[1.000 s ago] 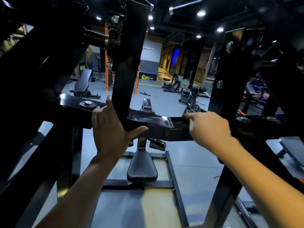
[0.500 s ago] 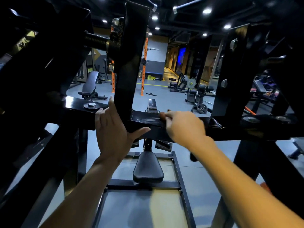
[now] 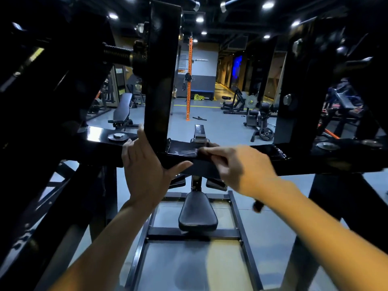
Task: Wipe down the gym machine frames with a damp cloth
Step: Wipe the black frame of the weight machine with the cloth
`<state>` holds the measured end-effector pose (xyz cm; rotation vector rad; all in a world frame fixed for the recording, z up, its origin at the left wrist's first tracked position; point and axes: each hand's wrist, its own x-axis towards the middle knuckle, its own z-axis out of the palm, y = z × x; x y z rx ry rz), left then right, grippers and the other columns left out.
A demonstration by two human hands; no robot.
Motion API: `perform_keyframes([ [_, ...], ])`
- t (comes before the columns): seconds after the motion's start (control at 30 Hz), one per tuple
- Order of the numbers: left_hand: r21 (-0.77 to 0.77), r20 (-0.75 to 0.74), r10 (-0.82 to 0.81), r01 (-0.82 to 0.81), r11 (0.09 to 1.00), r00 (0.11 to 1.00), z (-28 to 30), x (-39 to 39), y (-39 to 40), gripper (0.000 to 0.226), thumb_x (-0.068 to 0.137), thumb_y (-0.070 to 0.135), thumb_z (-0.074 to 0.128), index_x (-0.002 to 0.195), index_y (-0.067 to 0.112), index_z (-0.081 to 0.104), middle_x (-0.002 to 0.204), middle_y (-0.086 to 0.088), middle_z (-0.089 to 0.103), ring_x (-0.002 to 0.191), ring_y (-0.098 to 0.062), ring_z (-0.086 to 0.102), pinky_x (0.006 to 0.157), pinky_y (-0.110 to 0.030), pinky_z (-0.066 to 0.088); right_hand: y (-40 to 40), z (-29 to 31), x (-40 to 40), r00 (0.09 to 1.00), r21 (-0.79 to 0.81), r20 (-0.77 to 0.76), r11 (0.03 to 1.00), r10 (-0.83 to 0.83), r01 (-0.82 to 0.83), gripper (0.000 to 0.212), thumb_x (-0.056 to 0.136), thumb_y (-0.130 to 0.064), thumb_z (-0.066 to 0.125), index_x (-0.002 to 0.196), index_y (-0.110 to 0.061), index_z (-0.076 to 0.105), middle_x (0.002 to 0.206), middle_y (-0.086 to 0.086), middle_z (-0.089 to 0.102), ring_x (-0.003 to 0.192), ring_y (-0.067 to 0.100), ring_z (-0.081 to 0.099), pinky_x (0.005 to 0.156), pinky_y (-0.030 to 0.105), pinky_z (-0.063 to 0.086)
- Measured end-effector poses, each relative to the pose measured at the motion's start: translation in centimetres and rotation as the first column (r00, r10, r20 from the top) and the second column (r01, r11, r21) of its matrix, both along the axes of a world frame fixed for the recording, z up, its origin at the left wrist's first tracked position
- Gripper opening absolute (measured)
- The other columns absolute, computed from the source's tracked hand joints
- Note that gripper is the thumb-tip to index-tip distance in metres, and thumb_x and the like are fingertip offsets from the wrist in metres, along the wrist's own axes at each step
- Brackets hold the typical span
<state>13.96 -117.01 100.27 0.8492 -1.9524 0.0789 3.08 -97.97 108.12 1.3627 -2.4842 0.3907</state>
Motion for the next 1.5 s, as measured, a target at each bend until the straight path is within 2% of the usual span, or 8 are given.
perform_keyframes([
  [0.13, 0.0, 0.008, 0.004, -0.004, 1.0, 1.0, 0.0, 0.2, 0.2, 0.137, 0.068, 0.098, 0.046, 0.153, -0.007, 0.024, 0.139, -0.026, 0.053, 0.131, -0.043, 0.05, 0.121, -0.048, 0.02, -1.0, 0.6, -2.5, 0.988, 0.047, -0.046, 0.988, -0.145, 0.148, 0.037, 0.104, -0.031, 0.045, 0.134, -0.043, 0.063, 0.085, -0.001, 0.068, 0.074, 0.022, 0.061, 0.057, 0.03, 0.052],
  [0.5, -0.017, 0.084, 0.038, -0.037, 0.999, 0.996, 0.1, 0.2, 0.2, 0.142, 0.07, 0.102, 0.033, 0.154, -0.013, 0.022, 0.136, -0.027, 0.055, 0.128, -0.042, 0.052, 0.121, -0.049, 0.024, -2.6, -0.1, -2.3, 0.995, -0.036, -0.037, 0.995, -0.093, 0.091, 0.035, 0.107, -0.031, 0.042, 0.128, -0.037, 0.069, 0.076, -0.004, 0.068, 0.062, 0.018, 0.059, 0.049, 0.029, 0.045],
  [0.67, -0.028, 0.124, 0.001, 0.003, 1.0, 0.992, -0.1, 0.8, -0.6, 0.146, 0.066, 0.101, 0.038, 0.155, -0.012, 0.017, 0.138, -0.026, 0.052, 0.129, -0.042, 0.048, 0.12, -0.049, 0.021, -3.0, -0.3, 0.3, 0.987, -0.049, -0.094, 0.99, 0.129, -0.134, 0.036, 0.11, -0.037, 0.041, 0.138, -0.052, 0.059, 0.104, -0.005, 0.074, 0.083, 0.022, 0.063, 0.058, 0.032, 0.043],
  [0.83, -0.008, 0.127, -0.004, 0.006, 1.0, 0.992, 0.0, 0.7, -0.2, 0.144, 0.067, 0.101, 0.034, 0.155, -0.012, 0.017, 0.14, -0.025, 0.052, 0.13, -0.042, 0.05, 0.12, -0.05, 0.024, -1.2, 0.5, -2.8, 1.0, 0.036, -0.008, 0.999, -0.03, 0.03, 0.036, 0.11, -0.041, 0.04, 0.137, -0.054, 0.059, 0.072, -0.014, 0.06, 0.056, 0.007, 0.049, 0.047, 0.026, 0.033],
  [1.0, 0.027, 0.102, -0.06, 0.058, 0.998, 0.993, 0.4, 1.0, 0.1, 0.145, 0.064, 0.099, 0.043, 0.155, -0.01, 0.019, 0.145, -0.023, 0.05, 0.133, -0.04, 0.046, 0.119, -0.051, 0.024, -5.0, -0.1, 0.7, 0.991, -0.041, -0.088, 0.993, 0.104, -0.108, 0.036, 0.109, -0.034, 0.041, 0.136, -0.048, 0.059, 0.109, 0.0, 0.072, 0.093, 0.028, 0.063, 0.064, 0.036, 0.051],
  [1.17, 0.002, 0.161, -0.006, 0.006, 1.0, 0.987, 0.3, 1.0, 0.1, 0.143, 0.069, 0.102, 0.029, 0.153, -0.014, 0.024, 0.142, -0.025, 0.052, 0.13, -0.042, 0.051, 0.119, -0.051, 0.028, -1.6, 0.6, -1.1, 0.998, 0.001, -0.008, 0.998, 0.066, -0.066, 0.035, 0.109, -0.035, 0.046, 0.133, -0.055, 0.062, 0.08, -0.026, 0.064, 0.055, 0.002, 0.048, 0.044, 0.025, 0.032],
  [1.3, 0.001, 0.143, -0.027, 0.027, 1.0, 0.989, 0.3, 0.9, 0.0, 0.144, 0.067, 0.101, 0.034, 0.154, -0.012, 0.023, 0.145, -0.024, 0.049, 0.132, -0.041, 0.048, 0.118, -0.05, 0.027, -5.5, 0.4, -0.5, 0.999, -0.053, -0.029, 0.998, 0.021, -0.022, 0.036, 0.107, -0.034, 0.044, 0.135, -0.046, 0.063, 0.105, -0.001, 0.074, 0.09, 0.027, 0.065, 0.062, 0.033, 0.049],
  [1.5, 0.01, 0.137, -0.036, 0.035, 0.999, 0.99, 0.2, 0.9, -0.2, 0.146, 0.064, 0.102, 0.037, 0.155, -0.011, 0.021, 0.144, -0.023, 0.051, 0.131, -0.039, 0.049, 0.12, -0.049, 0.026, -3.7, 0.1, 0.1, 0.984, 0.003, -0.113, 0.99, 0.141, -0.142, 0.04, 0.107, -0.039, 0.042, 0.139, -0.061, 0.052, 0.12, -0.018, 0.071, 0.095, 0.019, 0.063, 0.057, 0.028, 0.044],
])
